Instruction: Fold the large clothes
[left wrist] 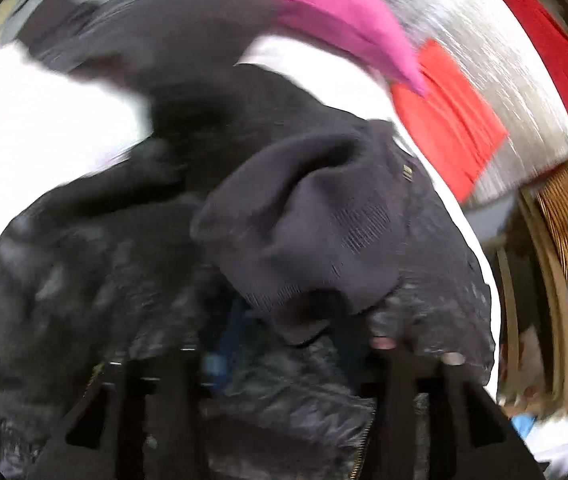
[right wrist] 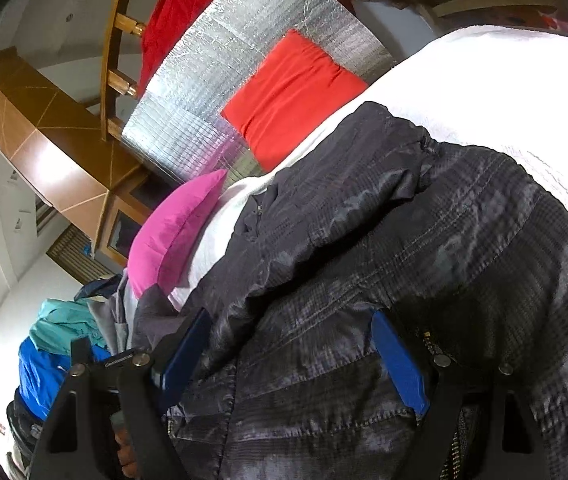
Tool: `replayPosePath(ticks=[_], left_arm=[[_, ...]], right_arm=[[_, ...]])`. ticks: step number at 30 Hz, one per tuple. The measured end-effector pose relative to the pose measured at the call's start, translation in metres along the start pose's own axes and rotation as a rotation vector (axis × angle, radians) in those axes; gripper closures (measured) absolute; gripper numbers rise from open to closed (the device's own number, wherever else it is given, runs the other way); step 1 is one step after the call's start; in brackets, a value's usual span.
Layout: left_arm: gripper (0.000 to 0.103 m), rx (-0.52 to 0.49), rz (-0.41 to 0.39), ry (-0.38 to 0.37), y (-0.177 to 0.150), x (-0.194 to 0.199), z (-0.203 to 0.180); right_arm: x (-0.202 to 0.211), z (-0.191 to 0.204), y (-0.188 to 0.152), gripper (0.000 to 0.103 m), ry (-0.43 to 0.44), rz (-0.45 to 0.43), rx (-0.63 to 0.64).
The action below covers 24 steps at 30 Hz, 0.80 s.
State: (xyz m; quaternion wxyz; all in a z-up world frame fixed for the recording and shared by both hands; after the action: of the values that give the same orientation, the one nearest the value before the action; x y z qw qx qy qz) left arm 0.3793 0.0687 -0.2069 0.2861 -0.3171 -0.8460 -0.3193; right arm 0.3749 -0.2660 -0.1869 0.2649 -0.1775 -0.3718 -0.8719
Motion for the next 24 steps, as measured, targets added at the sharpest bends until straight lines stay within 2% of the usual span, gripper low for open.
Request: replayPosePath(ticks=[4,5,8,13,15,16,17,18,21,24], left_arm=[[0.035,0.085,-0.002,-0.076,-0.006,0.015,0.008],[0.029,0.093,-0.007,-0.082,-0.007,0.018,0.009],[0.017,0.146,-0.024,-0.094,-0.003,0.024,0.010],[0.016,0.233,-0.016,-0.088,0.005,0.022,0.009],[0.016,0.237,0.011,-0.046,0.011,0.010,0.012],[0.034,0.246,0.020,-0.047,0.010,0.008,0.014],[0.092,0.224,0.015,-0.057,0.010,0.008,0.013],[0.092,0.171,0.027,-0.019,0.010,0.008,0.010],[0.092,0.134,-0.028,0.004,0.005,0.019,0.011],[0.089,0.184,-0.015,-0.007,-0.002,0.023,0.022]], right_arm=[[-0.002,0.000,-0.001,0.017,-0.011,0.002,0.012],[-0.002,0.000,-0.002,0.017,-0.013,0.003,0.015],[-0.002,0.000,-0.001,0.017,-0.014,0.004,0.018],[-0.001,0.000,-0.001,0.017,-0.010,0.004,0.014],[-0.001,0.000,-0.001,0.017,-0.007,0.006,0.013],[-0.001,0.001,-0.001,0.017,-0.006,0.006,0.013],[0.000,0.000,-0.001,0.017,-0.003,0.005,0.012],[0.000,0.000,-0.001,0.017,0.000,0.005,0.010],[0.001,-0.001,0.000,0.017,0.004,0.006,0.003],[0.002,0.000,0.000,0.017,0.007,0.006,0.003]])
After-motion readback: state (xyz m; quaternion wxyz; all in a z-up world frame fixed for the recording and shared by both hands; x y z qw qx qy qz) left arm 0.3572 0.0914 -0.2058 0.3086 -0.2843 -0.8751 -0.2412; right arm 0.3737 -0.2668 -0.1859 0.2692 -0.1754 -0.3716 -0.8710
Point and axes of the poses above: each gripper's, at about its wrist camera, not at the fingertips, and x roughly against the way its jaws point, z to its left, y to its top, the point moved 6 cm from there along -x, roughly the way its jaws point, and after that the axes turned 7 degrees about -y, right-handed, at the moved point
